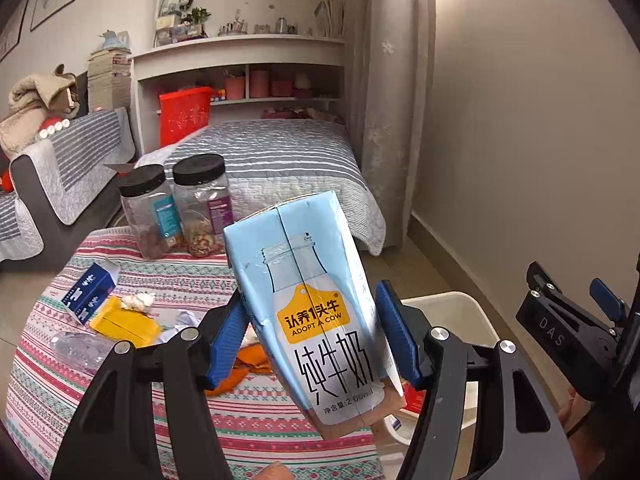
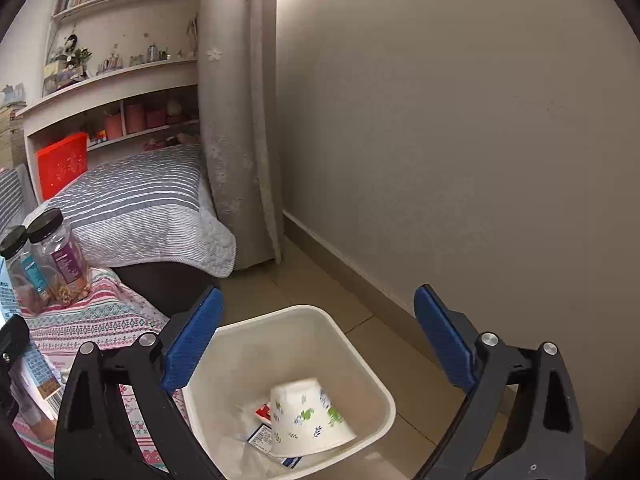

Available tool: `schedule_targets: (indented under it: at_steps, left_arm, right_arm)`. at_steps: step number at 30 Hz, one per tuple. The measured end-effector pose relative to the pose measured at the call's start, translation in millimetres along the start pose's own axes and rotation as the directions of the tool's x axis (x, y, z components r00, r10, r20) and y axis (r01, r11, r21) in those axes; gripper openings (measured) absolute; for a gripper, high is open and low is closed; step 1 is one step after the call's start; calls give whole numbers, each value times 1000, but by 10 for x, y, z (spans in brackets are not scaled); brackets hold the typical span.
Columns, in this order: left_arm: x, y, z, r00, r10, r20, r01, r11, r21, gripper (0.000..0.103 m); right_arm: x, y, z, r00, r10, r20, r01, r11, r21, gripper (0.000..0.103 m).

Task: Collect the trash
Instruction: 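Carry the milk carton with the left tool over the bin and release it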

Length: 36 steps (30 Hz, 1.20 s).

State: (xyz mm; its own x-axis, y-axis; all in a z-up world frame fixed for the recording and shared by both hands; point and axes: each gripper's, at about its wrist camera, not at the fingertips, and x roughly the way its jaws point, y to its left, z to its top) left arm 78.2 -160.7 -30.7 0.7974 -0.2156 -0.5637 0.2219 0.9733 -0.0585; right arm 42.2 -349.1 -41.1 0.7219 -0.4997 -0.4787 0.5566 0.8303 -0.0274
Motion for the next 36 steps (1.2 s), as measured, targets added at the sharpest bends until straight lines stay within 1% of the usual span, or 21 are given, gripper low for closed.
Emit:
schedule_targets:
  at_steps: [5,11,17,22,24,27,29,33,36]
  left_arm:
    - [177,-201,0,994,-84,-63,82,996,-24,62]
    - [314,-435,-34,983,-148,-111,146,989,-25,62]
    - [446,-631,-77,967,-208,-150,204,978,-40,62]
    - [584,-748,-112,945,-270,-184,262,963,-65,63]
    - [619,-769,-132,942,-276,-193,267,961,-71,72]
    - [640,-759,-143,940,-276,-198,266,961,-76,74]
    - [617,-750,-130,945,-265,-192,256,964,-71,77]
    - [530,-700,-92,963,-214,-162,211,977,-35,79]
    - [453,-623,-51,978,-156,-139,155,988,-17,80]
  right_arm:
    - [-10,-248,-8,999,-44,-3,44,999,32,96]
    - [-24,-443,-38,997,-80,-7,80,996,41,96]
    - [-50,-628,-113,994,-107,-15,108,993,42,96]
    - [-35,-751,-141,990,-136,-29,137,990,36,96]
    - [-14,-778,-139,990,-140,-36,141,989,42,96]
    - [9,-795,-137,989,-142,-41,143,989,46,96]
    - [15,-777,-137,989,-142,-40,144,989,45,96]
    - [15,-697,-124,991,-125,-36,127,991,37,96]
    - [-16,-605,-116,993,-111,-27,112,993,29,96]
